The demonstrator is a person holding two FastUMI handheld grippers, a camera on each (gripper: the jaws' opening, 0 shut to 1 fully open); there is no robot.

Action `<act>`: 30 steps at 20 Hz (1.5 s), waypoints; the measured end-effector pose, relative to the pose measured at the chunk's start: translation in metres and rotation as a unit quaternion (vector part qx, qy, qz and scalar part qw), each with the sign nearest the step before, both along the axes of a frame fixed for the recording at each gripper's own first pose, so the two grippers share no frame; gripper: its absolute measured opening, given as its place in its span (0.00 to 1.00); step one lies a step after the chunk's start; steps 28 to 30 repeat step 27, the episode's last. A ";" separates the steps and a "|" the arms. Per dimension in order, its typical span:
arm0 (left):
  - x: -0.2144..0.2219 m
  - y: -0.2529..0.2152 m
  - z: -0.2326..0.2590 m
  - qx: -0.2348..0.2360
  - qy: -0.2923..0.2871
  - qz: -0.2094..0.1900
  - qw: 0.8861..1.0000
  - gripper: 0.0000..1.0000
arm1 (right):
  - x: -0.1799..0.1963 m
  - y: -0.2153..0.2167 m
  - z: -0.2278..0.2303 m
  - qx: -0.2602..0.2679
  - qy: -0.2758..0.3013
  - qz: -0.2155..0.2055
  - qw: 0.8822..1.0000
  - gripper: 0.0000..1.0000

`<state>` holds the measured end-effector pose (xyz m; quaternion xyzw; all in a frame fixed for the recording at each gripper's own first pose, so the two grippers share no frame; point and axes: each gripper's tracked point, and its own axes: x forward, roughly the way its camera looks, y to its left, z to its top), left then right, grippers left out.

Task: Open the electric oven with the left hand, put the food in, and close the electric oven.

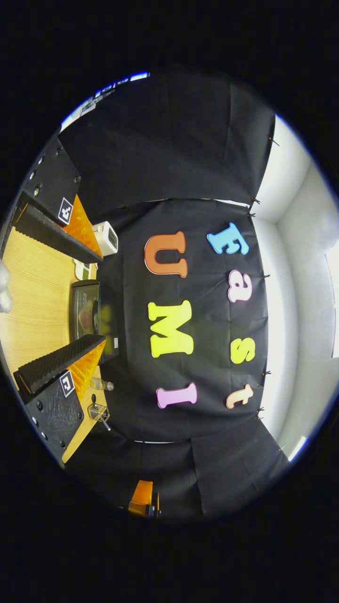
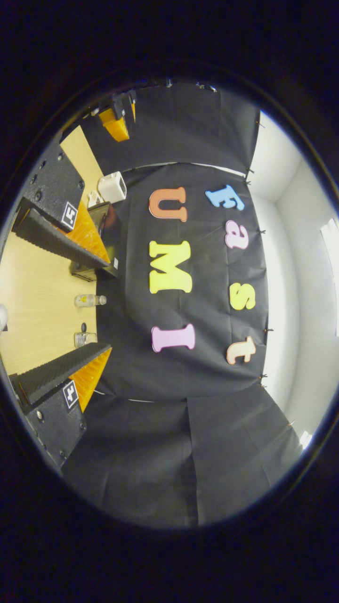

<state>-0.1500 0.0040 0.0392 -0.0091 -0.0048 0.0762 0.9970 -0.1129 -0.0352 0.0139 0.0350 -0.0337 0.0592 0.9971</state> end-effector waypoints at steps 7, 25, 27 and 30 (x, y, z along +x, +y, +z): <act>-0.024 0.001 0.012 -0.010 -0.003 -0.020 1.000 0.96 | -0.030 0.021 -0.005 0.004 0.009 -0.001 1.000 0.96; -0.044 0.024 0.012 -0.002 -0.016 -0.075 0.997 0.96 | -0.084 0.057 0.004 -0.013 -0.005 -0.059 0.998 0.96; -0.043 0.020 0.011 0.000 -0.015 -0.078 0.997 0.96 | -0.086 0.054 0.001 -0.011 -0.003 -0.060 0.998 0.96; -0.043 0.020 0.011 0.000 -0.015 -0.078 0.997 0.96 | -0.086 0.054 0.001 -0.011 -0.003 -0.060 0.998 0.96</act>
